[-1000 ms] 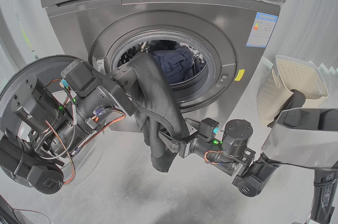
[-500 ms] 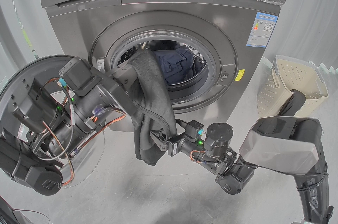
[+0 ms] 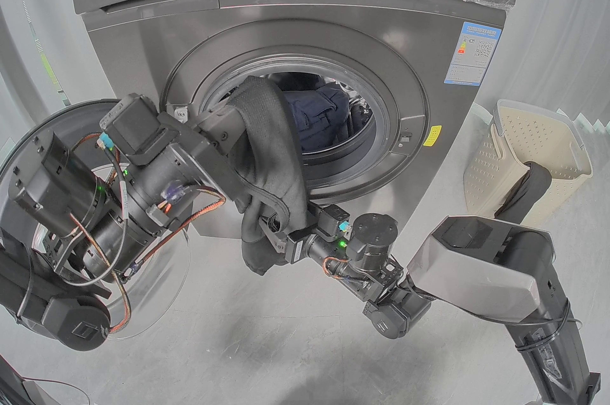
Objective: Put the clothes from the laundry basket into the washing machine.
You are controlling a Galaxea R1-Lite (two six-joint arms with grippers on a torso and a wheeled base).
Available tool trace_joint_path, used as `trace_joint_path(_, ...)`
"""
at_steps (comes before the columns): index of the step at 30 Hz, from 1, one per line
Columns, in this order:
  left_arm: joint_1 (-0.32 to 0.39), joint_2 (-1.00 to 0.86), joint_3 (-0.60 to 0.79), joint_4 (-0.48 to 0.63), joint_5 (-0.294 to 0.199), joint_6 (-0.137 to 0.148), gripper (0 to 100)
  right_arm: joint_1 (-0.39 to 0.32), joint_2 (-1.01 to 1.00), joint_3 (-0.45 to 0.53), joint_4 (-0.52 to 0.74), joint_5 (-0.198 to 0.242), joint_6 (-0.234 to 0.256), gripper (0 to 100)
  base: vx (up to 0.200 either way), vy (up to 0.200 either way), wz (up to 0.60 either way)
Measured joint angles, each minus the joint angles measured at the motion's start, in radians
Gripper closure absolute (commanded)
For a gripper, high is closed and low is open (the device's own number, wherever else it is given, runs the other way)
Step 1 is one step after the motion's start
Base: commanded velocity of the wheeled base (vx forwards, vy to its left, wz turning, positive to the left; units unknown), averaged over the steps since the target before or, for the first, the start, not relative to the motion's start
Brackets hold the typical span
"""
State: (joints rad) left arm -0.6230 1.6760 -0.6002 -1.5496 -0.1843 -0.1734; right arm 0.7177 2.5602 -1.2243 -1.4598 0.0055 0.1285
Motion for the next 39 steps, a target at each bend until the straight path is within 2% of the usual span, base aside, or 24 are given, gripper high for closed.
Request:
trace_joint_path(5, 0.008, -0.001, -0.006, 0.001, 0.000, -0.003, 100, -0.019, 0.015, -0.030, -0.013, -0.003, 0.008, 100, 0.000, 0.000, 0.00)
trace_joint_path(9, 0.016, 0.001, -0.004, 0.002, 0.001, -0.004, 100, -0.039, -0.003, 0.003, -0.030, -0.003, 0.009, 100, 0.000, 0.000, 0.00)
trace_joint_path(18, 0.097, 0.040, 0.031, 0.002, -0.008, 0.006, 100, -0.090, -0.174, 0.254, -0.069, 0.003, 0.017, 100, 0.000, 0.000, 0.00)
trace_joint_path(25, 0.148, 0.102, 0.139, 0.000, -0.063, 0.019, 100, -0.113, -0.363, 0.424, -0.080, 0.002, 0.064, 100, 0.000, 0.000, 0.00)
trace_joint_path(27, 0.153, 0.137, 0.178, -0.001, -0.080, 0.040, 100, -0.112, -0.408, 0.457, -0.082, 0.002, 0.078, 100, 0.000, 0.000, 0.00)
trace_joint_path(28, 0.154, 0.154, 0.192, 0.000, -0.086, 0.058, 100, -0.112, -0.425, 0.469, -0.081, 0.002, 0.082, 100, 0.000, 0.000, 0.00)
trace_joint_path(30, 0.156, 0.196, 0.221, -0.002, -0.096, 0.110, 100, -0.108, -0.460, 0.491, -0.081, 0.002, 0.091, 100, 0.000, 0.000, 0.00)
trace_joint_path(33, 0.156, 0.254, 0.255, -0.003, -0.117, 0.157, 100, -0.098, -0.501, 0.512, -0.082, 0.002, 0.098, 100, 0.000, 0.000, 0.00)
trace_joint_path(34, 0.154, 0.272, 0.267, -0.002, -0.129, 0.168, 0, -0.092, -0.514, 0.517, -0.082, 0.002, 0.099, 100, 0.000, 0.000, 0.00)
trace_joint_path(39, 0.153, 0.324, 0.290, -0.004, -0.145, 0.173, 0, -0.087, -0.551, 0.527, -0.082, 0.002, 0.101, 100, 0.000, 0.000, 0.00)
